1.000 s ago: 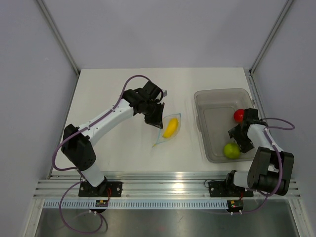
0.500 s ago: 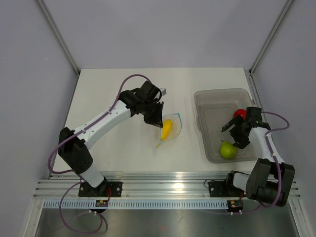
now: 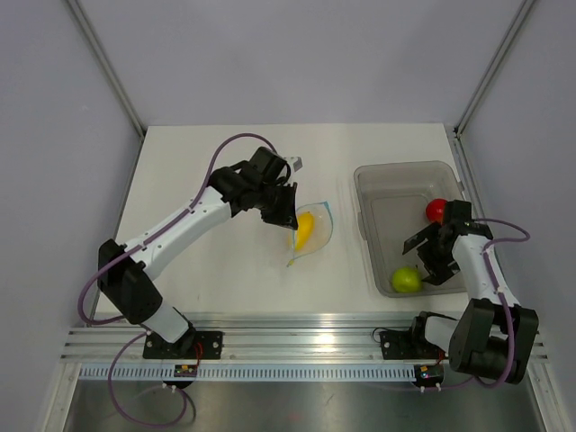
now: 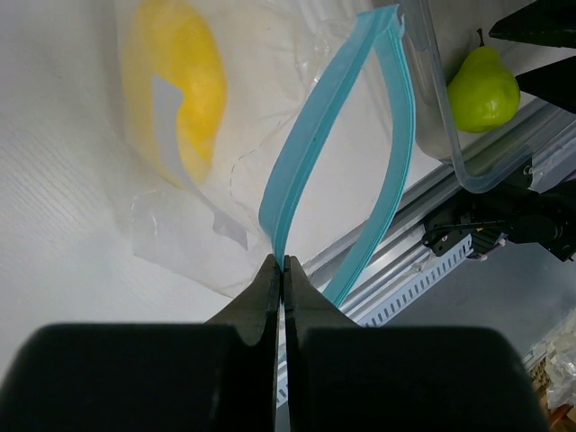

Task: Place the food in the zip-top bag and seal the zipper
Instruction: Pick up the fake fruit from the bin, then place the fake fruit in the zipper food storage bag, then pick up the fake fruit from the bin.

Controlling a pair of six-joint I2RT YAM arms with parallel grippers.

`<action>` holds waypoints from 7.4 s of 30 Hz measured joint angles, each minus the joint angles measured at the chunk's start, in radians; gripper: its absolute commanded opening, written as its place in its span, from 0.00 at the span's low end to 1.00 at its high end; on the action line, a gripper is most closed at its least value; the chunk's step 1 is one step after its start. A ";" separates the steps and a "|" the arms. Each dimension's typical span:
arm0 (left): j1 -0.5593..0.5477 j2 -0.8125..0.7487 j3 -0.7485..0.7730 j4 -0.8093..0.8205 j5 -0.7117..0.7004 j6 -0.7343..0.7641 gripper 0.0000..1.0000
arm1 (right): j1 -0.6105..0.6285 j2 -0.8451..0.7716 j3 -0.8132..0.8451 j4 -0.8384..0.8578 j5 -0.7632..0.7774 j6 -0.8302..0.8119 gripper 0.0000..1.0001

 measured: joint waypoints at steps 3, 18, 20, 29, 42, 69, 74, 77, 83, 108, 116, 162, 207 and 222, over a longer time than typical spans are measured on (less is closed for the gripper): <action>0.000 -0.014 -0.018 0.014 0.003 0.004 0.00 | 0.039 0.015 0.000 -0.018 0.007 0.015 0.93; 0.000 -0.021 -0.055 0.047 0.025 0.012 0.00 | 0.289 0.168 0.024 -0.004 0.021 0.041 0.98; 0.000 -0.021 -0.061 0.049 0.027 0.011 0.00 | 0.289 0.167 0.024 -0.004 0.021 0.037 0.98; -0.001 -0.021 -0.063 0.060 0.030 0.011 0.00 | 0.289 0.129 0.009 0.010 0.026 0.034 0.81; -0.005 -0.021 -0.063 0.060 0.030 0.011 0.00 | 0.289 0.139 0.047 0.024 0.177 0.013 0.86; -0.047 0.037 -0.033 0.063 0.030 -0.002 0.00 | 0.289 0.141 0.066 0.049 0.233 0.031 0.66; -0.093 0.079 0.001 0.072 0.042 -0.024 0.00 | 0.289 0.013 0.110 -0.025 0.288 0.023 0.62; -0.113 0.108 0.020 0.082 0.055 -0.034 0.00 | 0.289 -0.069 0.163 -0.051 0.294 0.002 0.62; -0.134 0.163 0.061 0.096 0.082 -0.047 0.00 | 0.293 -0.185 0.287 -0.072 0.257 -0.067 0.61; -0.135 0.277 0.243 0.069 0.121 -0.053 0.00 | 0.666 -0.167 0.442 0.001 0.170 -0.019 0.61; -0.135 0.312 0.256 0.068 0.145 -0.066 0.00 | 0.735 -0.110 0.369 0.047 0.189 0.028 0.62; -0.080 0.241 0.180 0.093 0.210 -0.048 0.00 | 0.166 0.393 0.435 0.120 0.445 -0.296 1.00; -0.080 0.203 0.083 0.147 0.219 -0.036 0.00 | 0.071 0.573 0.486 0.335 0.418 -0.391 0.55; -0.080 0.206 0.120 0.151 0.232 -0.047 0.00 | 0.112 -0.132 0.343 0.191 -0.012 -0.351 0.61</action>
